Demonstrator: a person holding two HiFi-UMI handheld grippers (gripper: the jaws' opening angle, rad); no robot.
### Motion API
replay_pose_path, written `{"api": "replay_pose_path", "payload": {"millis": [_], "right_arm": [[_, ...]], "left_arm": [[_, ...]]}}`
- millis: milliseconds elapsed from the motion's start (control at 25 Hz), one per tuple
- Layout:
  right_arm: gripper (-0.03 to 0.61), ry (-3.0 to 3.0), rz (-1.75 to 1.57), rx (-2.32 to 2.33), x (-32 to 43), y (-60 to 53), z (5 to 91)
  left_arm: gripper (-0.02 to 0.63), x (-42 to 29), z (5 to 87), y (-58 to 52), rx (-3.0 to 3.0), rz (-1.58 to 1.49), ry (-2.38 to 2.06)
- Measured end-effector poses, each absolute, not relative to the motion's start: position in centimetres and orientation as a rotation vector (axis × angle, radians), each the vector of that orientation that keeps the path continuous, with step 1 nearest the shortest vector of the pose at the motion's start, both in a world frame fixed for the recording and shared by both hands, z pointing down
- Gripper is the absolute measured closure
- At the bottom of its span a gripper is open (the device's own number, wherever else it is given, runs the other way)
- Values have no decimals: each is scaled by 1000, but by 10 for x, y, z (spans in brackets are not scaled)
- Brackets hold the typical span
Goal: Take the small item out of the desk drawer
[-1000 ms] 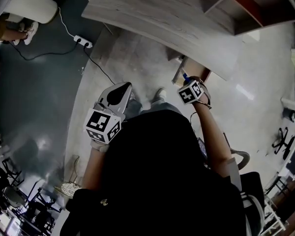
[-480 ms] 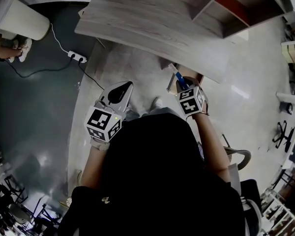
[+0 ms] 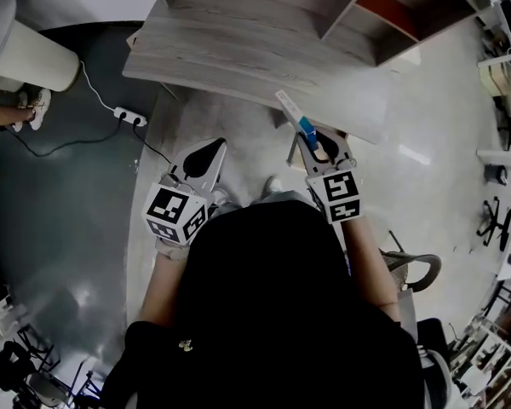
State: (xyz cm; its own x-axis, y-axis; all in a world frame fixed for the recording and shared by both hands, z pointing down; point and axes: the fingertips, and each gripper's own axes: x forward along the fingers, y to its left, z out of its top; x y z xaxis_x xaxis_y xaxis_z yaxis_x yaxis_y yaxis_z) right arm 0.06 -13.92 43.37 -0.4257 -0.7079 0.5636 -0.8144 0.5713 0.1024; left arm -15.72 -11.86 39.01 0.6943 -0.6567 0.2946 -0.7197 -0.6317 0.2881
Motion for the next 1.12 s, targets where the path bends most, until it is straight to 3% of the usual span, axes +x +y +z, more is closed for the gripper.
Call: {"api": "replay_pose_path", "payload": {"millis": [760, 1120], "right_arm": [[499, -2739, 110, 1433, 3, -119, 289], [499, -2807, 65, 1443, 9, -110, 275]], "left_arm": [[606, -143, 349, -127, 2619, 157, -1033], [606, -140, 339, -121, 2643, 121, -1020]]}}
